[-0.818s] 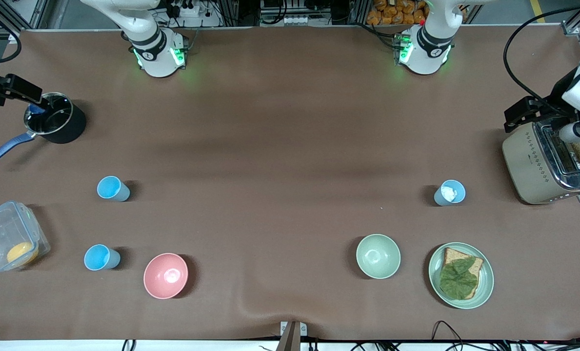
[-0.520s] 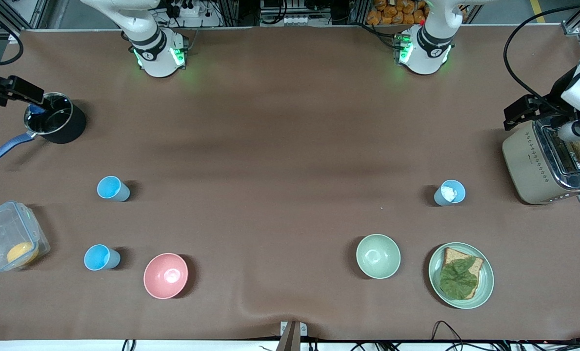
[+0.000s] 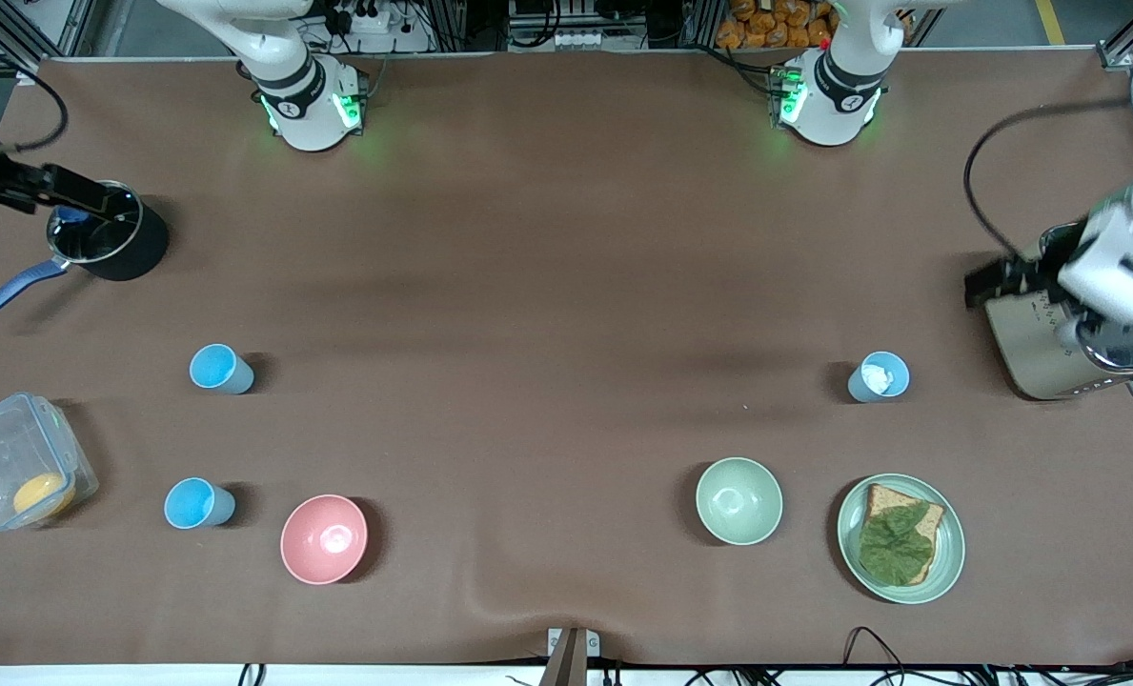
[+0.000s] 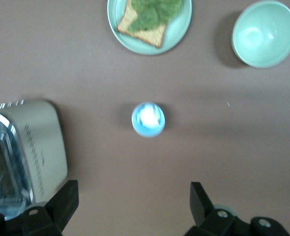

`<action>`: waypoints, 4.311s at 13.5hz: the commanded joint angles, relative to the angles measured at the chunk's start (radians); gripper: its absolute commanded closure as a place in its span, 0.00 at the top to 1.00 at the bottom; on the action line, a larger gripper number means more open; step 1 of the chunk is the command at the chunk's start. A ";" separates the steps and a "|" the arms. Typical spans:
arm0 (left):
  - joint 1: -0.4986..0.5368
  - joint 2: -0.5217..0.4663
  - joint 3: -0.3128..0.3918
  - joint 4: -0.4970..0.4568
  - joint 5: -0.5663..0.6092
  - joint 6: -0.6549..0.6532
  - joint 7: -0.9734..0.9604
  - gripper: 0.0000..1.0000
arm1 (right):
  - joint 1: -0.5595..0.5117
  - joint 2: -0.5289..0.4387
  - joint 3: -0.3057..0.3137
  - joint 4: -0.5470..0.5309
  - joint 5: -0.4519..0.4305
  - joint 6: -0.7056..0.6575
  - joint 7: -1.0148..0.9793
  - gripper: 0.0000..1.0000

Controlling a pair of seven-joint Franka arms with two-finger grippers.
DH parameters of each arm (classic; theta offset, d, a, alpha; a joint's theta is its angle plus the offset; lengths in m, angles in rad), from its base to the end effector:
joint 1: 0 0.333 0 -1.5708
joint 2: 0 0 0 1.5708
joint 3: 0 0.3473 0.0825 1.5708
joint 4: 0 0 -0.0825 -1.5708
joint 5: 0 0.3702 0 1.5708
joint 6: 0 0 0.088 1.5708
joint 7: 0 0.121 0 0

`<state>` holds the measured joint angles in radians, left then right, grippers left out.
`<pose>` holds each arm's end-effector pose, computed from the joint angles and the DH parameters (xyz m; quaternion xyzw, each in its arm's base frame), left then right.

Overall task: Stack blue cups with both arms
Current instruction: 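Grasp a blue cup with the right gripper while the left gripper grasps another, then carry the blue cup to the table middle with the left gripper, then place the cup with the left gripper while the right gripper brings its cup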

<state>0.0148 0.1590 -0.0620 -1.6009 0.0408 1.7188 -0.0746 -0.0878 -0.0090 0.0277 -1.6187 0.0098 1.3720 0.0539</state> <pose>0.5981 -0.0213 0.5500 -0.9996 -0.0106 0.0194 0.0164 0.5087 -0.0292 0.6108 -0.9913 0.0562 0.1186 0.0051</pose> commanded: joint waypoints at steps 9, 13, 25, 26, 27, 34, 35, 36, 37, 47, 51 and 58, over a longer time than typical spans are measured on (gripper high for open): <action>0.022 0.143 -0.009 -0.421 -0.030 0.568 0.022 1.00 | -0.050 0.294 0.006 -0.203 -0.019 0.421 0.014 1.00; 0.037 0.206 -0.009 -0.424 -0.025 0.602 0.033 0.92 | -0.089 0.363 0.006 -0.208 -0.019 0.490 0.001 1.00; 0.053 0.249 -0.080 -0.412 -0.053 0.630 0.013 0.00 | -0.141 0.546 0.008 -0.211 -0.016 0.622 -0.026 1.00; 0.051 0.243 -0.119 -0.404 -0.068 0.630 -0.020 0.00 | -0.144 0.546 0.009 -0.211 -0.013 0.630 -0.043 0.87; 0.050 0.241 -0.160 -0.386 -0.074 0.628 -0.063 0.00 | -0.145 0.546 0.009 -0.213 -0.007 0.630 -0.061 0.66; -0.226 0.301 -0.361 -0.232 -0.070 0.628 -0.730 0.00 | -0.152 0.546 0.009 -0.213 -0.005 0.621 -0.137 0.10; -0.284 0.319 -0.360 -0.206 -0.070 0.628 -0.799 0.00 | -0.153 0.546 0.009 -0.213 -0.005 0.619 -0.137 0.05; -0.335 0.341 -0.357 -0.188 -0.061 0.630 -0.859 0.00 | -0.152 0.546 0.009 -0.213 -0.005 0.618 -0.137 0.01; -0.367 0.364 -0.357 -0.166 -0.030 0.630 -0.925 0.00 | -0.152 0.546 0.009 -0.211 -0.005 0.616 -0.137 0.00; -0.547 0.545 -0.349 -0.070 0.134 0.663 -1.238 0.13 | -0.107 0.465 0.015 -0.124 0.058 0.349 -0.112 0.00; -0.539 0.487 -0.335 -0.070 0.136 0.651 -1.274 1.00 | -0.090 0.446 0.015 -0.122 0.162 0.277 -0.112 0.00; -0.362 0.144 -0.320 -0.070 0.215 0.348 -1.085 1.00 | 0.081 0.400 0.021 -0.122 0.409 0.231 0.210 0.00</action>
<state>-0.4288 0.3928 -0.3797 -1.6304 0.2346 2.1188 -1.2634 -0.0547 0.4255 0.0530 -1.7320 0.3543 1.6162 0.1746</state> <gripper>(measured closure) 0.000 0.934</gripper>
